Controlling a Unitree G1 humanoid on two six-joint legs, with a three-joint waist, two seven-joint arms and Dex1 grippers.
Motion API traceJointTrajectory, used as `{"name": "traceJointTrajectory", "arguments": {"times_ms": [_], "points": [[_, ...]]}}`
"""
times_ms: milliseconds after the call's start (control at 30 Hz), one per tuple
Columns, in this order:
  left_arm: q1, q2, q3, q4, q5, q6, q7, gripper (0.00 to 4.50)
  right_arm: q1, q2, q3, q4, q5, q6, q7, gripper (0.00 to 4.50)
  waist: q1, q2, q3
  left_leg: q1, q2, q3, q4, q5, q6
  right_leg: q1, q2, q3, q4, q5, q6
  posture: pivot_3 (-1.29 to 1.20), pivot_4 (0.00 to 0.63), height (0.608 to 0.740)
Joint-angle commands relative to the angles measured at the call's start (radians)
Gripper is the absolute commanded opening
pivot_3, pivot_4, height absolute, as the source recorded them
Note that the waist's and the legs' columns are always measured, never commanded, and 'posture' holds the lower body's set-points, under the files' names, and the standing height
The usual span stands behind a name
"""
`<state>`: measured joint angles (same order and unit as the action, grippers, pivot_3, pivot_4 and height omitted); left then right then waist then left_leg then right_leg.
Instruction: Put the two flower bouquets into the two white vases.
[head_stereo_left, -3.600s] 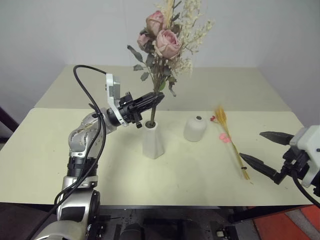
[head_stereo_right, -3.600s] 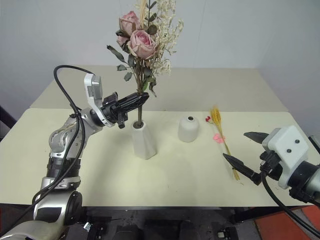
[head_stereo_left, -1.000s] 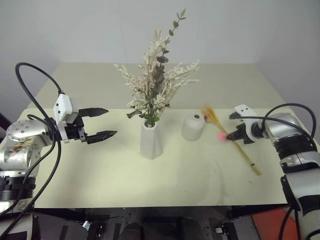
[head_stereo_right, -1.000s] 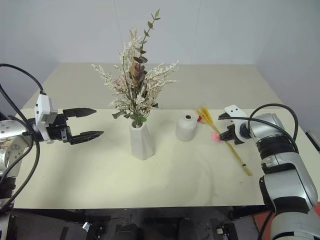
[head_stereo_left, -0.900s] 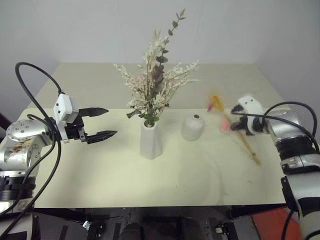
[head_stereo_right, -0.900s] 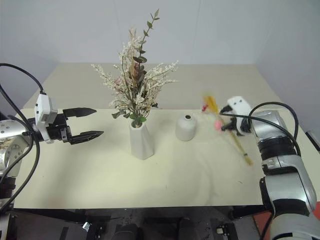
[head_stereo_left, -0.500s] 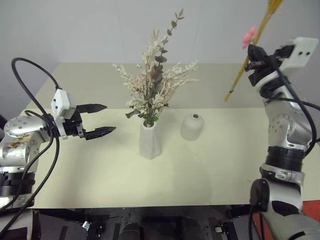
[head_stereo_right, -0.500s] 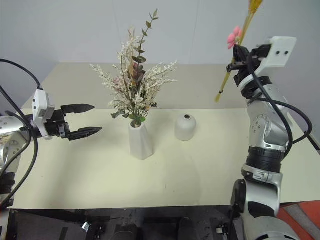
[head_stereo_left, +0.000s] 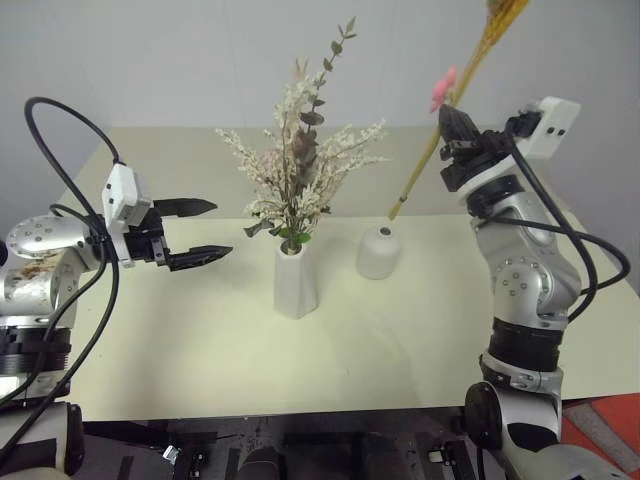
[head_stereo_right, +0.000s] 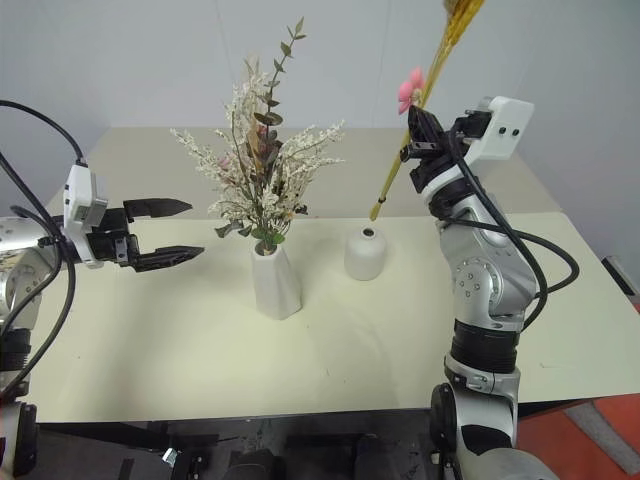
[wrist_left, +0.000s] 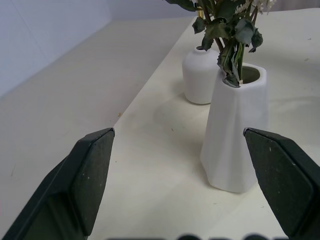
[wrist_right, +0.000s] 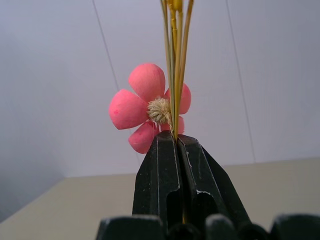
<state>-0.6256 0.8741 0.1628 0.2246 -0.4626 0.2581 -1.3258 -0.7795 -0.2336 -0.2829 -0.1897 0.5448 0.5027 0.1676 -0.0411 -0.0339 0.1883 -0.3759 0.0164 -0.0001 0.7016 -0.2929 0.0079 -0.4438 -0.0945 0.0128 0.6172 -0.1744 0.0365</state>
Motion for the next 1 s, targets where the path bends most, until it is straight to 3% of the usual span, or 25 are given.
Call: {"name": "traceJointTrajectory", "arguments": {"times_ms": [33, 1000], "points": [[-0.019, 0.006, 0.005, 0.004, 0.009, -0.025, -0.005, 4.50, 0.011, 0.002, 0.013, -0.054, 0.012, 0.003, -0.009, 0.05, -0.001, 0.000, 0.000, 0.000, 0.000, 0.000, 0.000, 0.000, 0.000, 0.000, 0.000, 0.000, 0.000, 0.000, 0.000, 0.00, 0.150, 0.740], [-0.008, -0.001, 0.007, -0.001, 0.020, -0.031, 0.000, 4.50, -0.002, -0.024, 0.048, 0.087, -0.053, -0.096, 0.066, 0.05, -0.001, 0.000, 0.000, 0.000, 0.000, 0.000, 0.000, 0.000, 0.000, 0.000, 0.000, 0.000, 0.000, 0.000, 0.000, 0.00, 0.150, 0.740]]}}
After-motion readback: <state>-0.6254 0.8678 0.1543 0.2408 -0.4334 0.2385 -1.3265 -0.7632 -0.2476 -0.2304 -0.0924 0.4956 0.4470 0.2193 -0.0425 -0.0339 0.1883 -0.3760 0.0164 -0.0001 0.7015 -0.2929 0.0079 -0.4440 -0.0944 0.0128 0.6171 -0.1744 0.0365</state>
